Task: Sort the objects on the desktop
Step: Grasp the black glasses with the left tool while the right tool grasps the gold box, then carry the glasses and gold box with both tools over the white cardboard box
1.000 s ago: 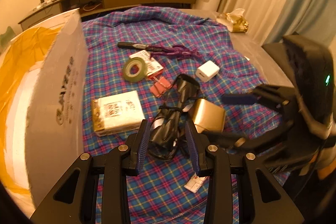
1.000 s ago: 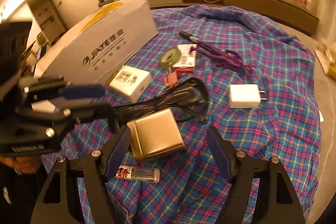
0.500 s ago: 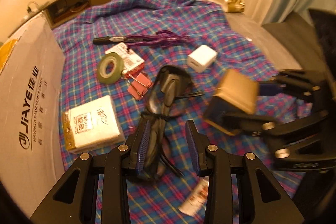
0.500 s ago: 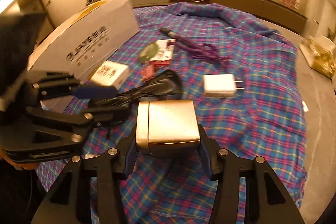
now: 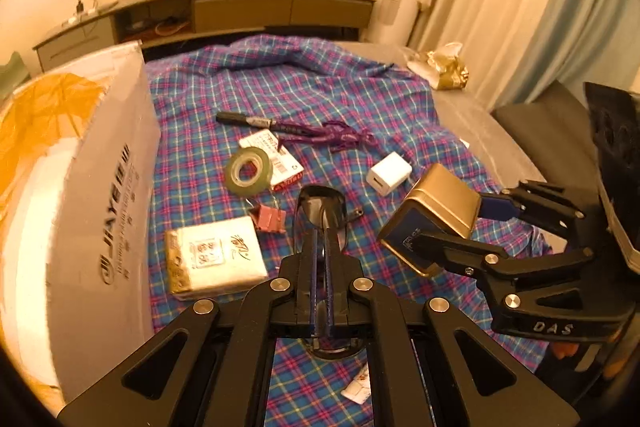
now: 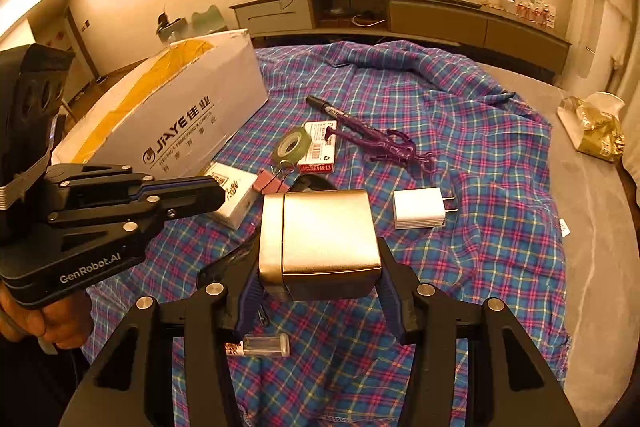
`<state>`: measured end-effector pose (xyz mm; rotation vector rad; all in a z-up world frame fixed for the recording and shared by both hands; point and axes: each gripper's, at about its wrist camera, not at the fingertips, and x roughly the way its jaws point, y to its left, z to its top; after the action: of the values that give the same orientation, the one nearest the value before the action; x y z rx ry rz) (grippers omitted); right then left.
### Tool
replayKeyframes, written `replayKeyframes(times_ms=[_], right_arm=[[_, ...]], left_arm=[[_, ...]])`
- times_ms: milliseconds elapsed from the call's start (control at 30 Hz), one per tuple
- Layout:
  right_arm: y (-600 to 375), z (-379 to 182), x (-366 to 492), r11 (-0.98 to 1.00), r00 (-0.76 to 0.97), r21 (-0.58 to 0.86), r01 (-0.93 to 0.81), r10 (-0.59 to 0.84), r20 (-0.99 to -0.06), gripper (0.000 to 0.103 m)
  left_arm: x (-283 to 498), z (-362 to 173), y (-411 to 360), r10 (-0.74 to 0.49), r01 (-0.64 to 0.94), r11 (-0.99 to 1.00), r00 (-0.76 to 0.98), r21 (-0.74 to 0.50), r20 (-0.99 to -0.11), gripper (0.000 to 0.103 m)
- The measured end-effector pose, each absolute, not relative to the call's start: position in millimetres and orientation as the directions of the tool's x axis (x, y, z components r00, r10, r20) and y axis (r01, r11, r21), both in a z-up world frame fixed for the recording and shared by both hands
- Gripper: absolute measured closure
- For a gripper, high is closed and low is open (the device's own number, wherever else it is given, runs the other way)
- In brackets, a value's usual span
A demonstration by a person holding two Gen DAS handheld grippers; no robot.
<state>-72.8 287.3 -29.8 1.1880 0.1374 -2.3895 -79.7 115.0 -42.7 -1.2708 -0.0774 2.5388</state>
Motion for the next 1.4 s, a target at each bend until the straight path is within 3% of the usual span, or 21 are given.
replayKeyframes(times_ms=[67, 167, 233, 267, 300, 333, 967, 1200, 1400], right_arm=[[290.0, -30.6, -72.1, -0.9, -0.526, 0.121, 0.418, -0.348, -0.776, 0.051], [294.6, -36.6, -67.4, -0.915, -0.531, 0.119, 0.386, -0.325, -0.783, 0.051], [297.0, -43.1, -64.6, -0.92, -0.524, 0.103, 0.378, -0.304, -0.796, 0.051], [296.9, -45.5, -64.5, -0.92, -0.518, 0.099, 0.38, -0.3, -0.801, 0.051], [297.3, -47.7, -63.9, -0.92, -0.514, 0.094, 0.381, -0.295, -0.805, 0.051], [297.5, -48.4, -62.5, -0.92, -0.514, 0.089, 0.382, -0.292, -0.807, 0.051], [248.2, 18.2, -44.5, -0.885, -0.596, 0.085, 0.459, -0.377, -0.709, 0.051], [203.6, 32.8, -33.5, -0.871, -0.638, -0.027, 0.49, -0.338, -0.692, 0.051], [162.7, 37.7, -31.9, -0.848, -0.635, -0.082, 0.524, -0.324, -0.701, 0.051]], left_arm=[[-85.0, -53.7, 126.3, 0.297, -0.25, -0.95, -0.522, -0.189, -0.8, 0.067], [-90.5, -72.5, 143.2, 0.251, -0.256, -0.957, -0.485, -0.139, -0.838, 0.066], [-95.8, -85.3, 144.6, 0.23, -0.236, -0.963, -0.462, -0.132, -0.856, 0.066], [-98.4, -93.0, 143.5, 0.226, -0.227, -0.965, -0.452, -0.133, -0.863, 0.071], [-98.1, -95.3, 140.9, 0.214, -0.217, -0.968, -0.461, -0.125, -0.861, 0.086], [-97.9, -95.0, 138.7, 0.227, -0.217, -0.966, -0.462, -0.139, -0.857, 0.087], [-54.5, 27.8, 43.5, 0.363, -0.167, -0.923, -0.677, -0.346, -0.641, 0.088], [-44.4, 43.6, -4.3, 0.333, -0.124, -0.925, -0.717, -0.358, -0.613, 0.088], [-43.6, 51.9, -42.4, 0.253, -0.073, -0.952, -0.733, -0.297, -0.631, 0.088]])
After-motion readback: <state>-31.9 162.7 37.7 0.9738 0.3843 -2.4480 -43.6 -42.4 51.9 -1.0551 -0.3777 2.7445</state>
